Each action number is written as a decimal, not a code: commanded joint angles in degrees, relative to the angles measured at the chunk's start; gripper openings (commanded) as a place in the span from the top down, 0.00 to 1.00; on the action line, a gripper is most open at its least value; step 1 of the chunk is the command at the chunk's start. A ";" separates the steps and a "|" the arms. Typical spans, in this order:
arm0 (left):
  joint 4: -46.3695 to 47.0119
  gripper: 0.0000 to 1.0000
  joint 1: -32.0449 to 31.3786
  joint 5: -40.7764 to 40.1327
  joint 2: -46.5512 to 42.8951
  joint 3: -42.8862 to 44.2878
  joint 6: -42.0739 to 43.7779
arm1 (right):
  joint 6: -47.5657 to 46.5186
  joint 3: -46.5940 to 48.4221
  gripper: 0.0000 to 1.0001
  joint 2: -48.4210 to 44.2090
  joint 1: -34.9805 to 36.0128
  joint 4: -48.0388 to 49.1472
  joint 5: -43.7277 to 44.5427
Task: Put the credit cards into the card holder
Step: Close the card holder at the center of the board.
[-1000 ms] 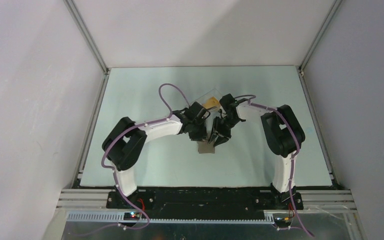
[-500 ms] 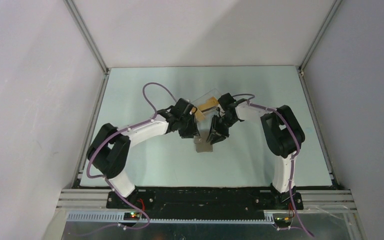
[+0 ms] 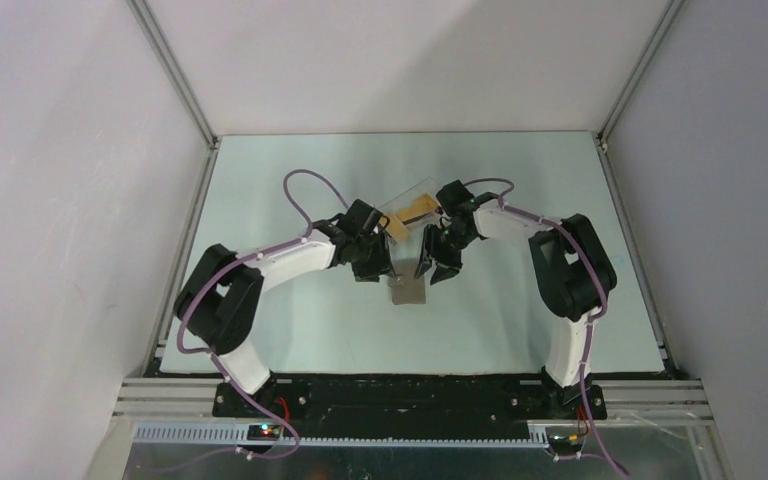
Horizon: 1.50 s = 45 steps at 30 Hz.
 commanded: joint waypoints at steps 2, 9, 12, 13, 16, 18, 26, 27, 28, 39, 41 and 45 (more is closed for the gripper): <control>1.24 0.51 0.49 1.96 3.46 2.60 1.57 | 0.23 1.79 0.51 3.53 -0.39 1.74 -0.28; 1.42 0.52 0.92 0.61 8.18 6.09 3.20 | 0.67 3.90 0.56 7.11 -0.64 3.73 1.97; 1.34 0.53 0.88 0.77 10.23 7.21 4.04 | 0.23 4.80 0.59 8.41 -0.63 3.64 3.09; 1.38 0.54 0.82 0.82 10.53 7.57 4.19 | 0.19 4.98 0.60 8.61 -0.63 3.65 2.94; 1.45 0.55 0.81 1.10 11.12 7.92 4.46 | 0.14 5.02 0.71 8.82 -0.68 3.59 2.56; 1.42 0.54 0.73 1.17 10.67 7.77 4.48 | -0.01 5.02 0.78 8.94 -0.73 3.40 2.45; 2.13 0.50 0.81 1.99 6.29 5.21 4.90 | -0.42 4.91 0.87 9.15 -0.75 2.58 2.52; 2.54 0.49 0.85 2.65 5.69 4.82 4.83 | -0.45 4.75 0.87 8.97 -0.70 2.51 2.59; 2.73 0.49 0.82 2.95 5.44 4.64 4.77 | -0.46 4.72 0.88 8.88 -0.71 2.41 2.71; 5.92 0.49 0.43 6.58 5.13 1.70 3.97 | -0.04 4.37 0.87 9.20 -0.62 2.64 2.19; 6.10 0.50 0.42 6.48 5.42 1.18 4.00 | -0.09 4.23 0.87 9.26 -0.55 2.70 2.04; 7.01 0.50 0.20 6.83 5.82 0.47 3.80 | -0.11 3.92 0.87 9.41 -0.50 2.75 1.83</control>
